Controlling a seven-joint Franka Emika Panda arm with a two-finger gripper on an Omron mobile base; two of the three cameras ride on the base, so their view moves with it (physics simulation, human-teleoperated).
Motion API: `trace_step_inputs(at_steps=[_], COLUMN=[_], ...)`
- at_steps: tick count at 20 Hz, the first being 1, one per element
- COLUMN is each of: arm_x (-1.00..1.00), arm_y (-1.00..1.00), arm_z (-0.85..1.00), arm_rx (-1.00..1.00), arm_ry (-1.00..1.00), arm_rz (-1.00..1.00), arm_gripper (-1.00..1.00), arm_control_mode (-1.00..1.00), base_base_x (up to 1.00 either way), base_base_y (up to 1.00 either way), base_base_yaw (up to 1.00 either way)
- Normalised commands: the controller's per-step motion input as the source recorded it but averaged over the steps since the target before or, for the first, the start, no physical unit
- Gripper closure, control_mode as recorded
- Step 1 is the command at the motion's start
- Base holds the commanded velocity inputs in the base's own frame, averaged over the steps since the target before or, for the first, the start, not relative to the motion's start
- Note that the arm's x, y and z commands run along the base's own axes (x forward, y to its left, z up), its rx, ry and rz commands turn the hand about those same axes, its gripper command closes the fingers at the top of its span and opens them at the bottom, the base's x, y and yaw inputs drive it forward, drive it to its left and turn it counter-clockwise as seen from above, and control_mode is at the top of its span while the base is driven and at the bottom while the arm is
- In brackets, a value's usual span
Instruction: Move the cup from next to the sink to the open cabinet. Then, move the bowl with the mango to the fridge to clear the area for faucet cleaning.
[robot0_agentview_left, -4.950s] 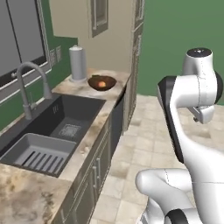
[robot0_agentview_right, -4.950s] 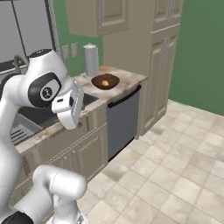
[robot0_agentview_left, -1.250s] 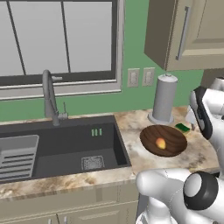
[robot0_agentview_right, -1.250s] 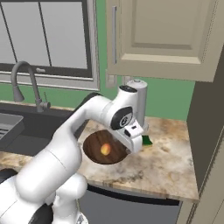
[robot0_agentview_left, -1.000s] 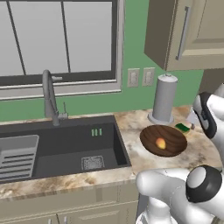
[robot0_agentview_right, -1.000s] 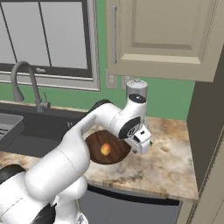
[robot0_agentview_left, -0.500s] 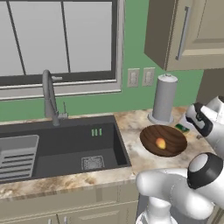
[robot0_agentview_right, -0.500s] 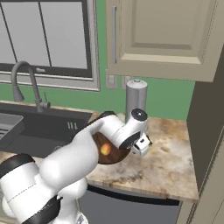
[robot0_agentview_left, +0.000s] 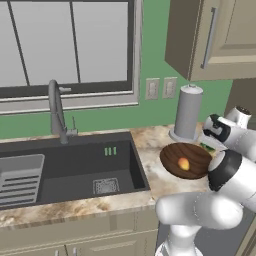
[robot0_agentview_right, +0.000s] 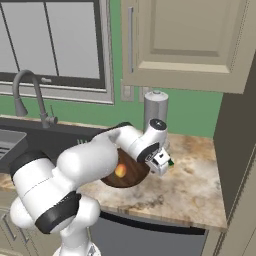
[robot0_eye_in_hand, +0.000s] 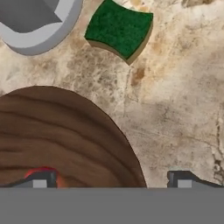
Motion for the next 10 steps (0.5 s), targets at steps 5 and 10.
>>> trace_step_inputs(at_steps=[5, 10], arm_x=[0.05, 0.05], arm_y=[0.0, 0.0], arm_z=[-0.62, -0.3], arm_rx=[0.0, 0.0], arm_ry=[0.09, 0.03], arm_rz=[0.1, 0.08], arm_gripper=[-1.0, -1.0], arm_control_mode=[-1.0, -1.0], base_base_x=[0.0, 0.0], base_base_y=[0.0, 0.0], base_base_yaw=[0.0, 0.0])
